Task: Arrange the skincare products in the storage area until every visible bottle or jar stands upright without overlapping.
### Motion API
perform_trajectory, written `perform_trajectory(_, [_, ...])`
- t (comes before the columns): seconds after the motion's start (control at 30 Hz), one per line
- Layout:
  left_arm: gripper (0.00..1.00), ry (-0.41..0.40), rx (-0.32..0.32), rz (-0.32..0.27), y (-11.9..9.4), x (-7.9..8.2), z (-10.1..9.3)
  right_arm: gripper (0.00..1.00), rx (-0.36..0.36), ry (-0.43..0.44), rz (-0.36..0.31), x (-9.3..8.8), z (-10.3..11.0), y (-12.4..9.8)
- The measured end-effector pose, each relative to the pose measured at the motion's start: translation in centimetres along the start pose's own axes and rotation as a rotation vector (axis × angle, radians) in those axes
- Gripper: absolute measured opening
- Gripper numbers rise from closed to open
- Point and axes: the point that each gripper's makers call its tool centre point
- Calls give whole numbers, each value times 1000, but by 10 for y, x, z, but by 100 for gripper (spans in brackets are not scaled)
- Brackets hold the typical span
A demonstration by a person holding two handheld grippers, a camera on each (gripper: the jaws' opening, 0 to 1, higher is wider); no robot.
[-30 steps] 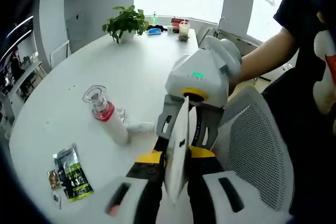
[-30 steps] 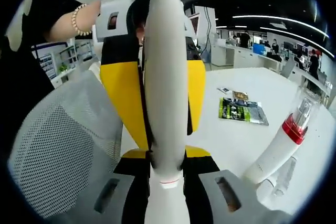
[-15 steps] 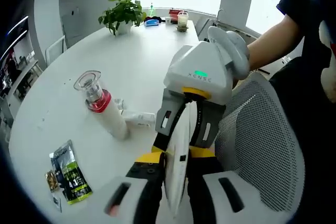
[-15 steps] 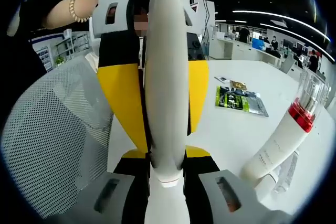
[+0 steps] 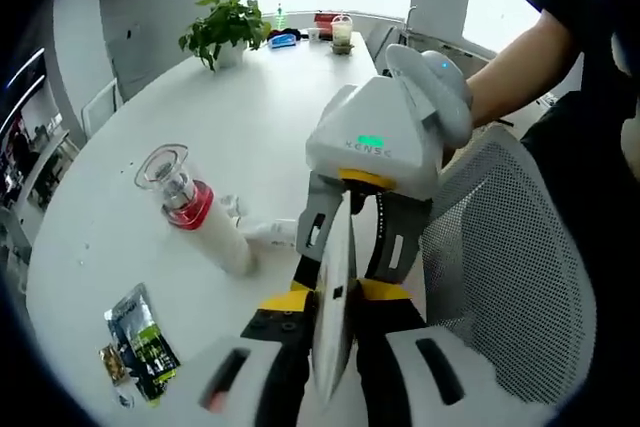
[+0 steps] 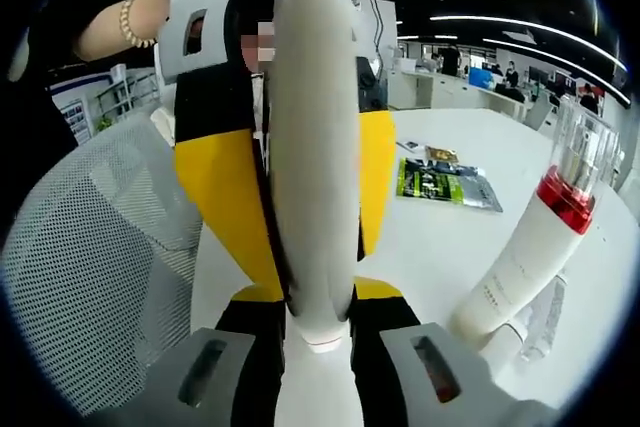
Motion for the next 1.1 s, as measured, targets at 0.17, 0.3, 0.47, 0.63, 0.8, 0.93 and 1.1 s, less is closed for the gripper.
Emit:
perform_trajectory(0.17, [16,25,12,1,-2,-1,10,25,-31,12,-3,1,-11,1])
perform_trajectory(0.3, [16,34,17,6,-4,-1,19,34,-67,38,0,-3,-19,-6])
perform_trajectory(0.47, [16,47,34,1,-6,0,32,37,-102,65,19,-14,-24,-20])
perform_trajectory(0.63, [16,64,43,-1,-8,2,50,44,-129,92,30,-22,-22,-34])
perform_trajectory(0.8, [16,69,51,0,-9,4,63,49,-161,113,43,-29,-24,-41])
perform_trajectory(0.93, [16,72,57,-2,-12,4,78,52,-185,135,40,-29,-27,-46])
perform_trajectory(1.1, [16,76,73,-8,-13,8,92,52,-205,156,26,-27,-31,-52])
Point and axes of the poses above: the point that each gripper's makers call its tool centre point, and the gripper's own axes: y roughly forward along the fingers, z roughly to its left, x roughly out of its top, and after that the axes turned 11 degrees about -x, right-handed
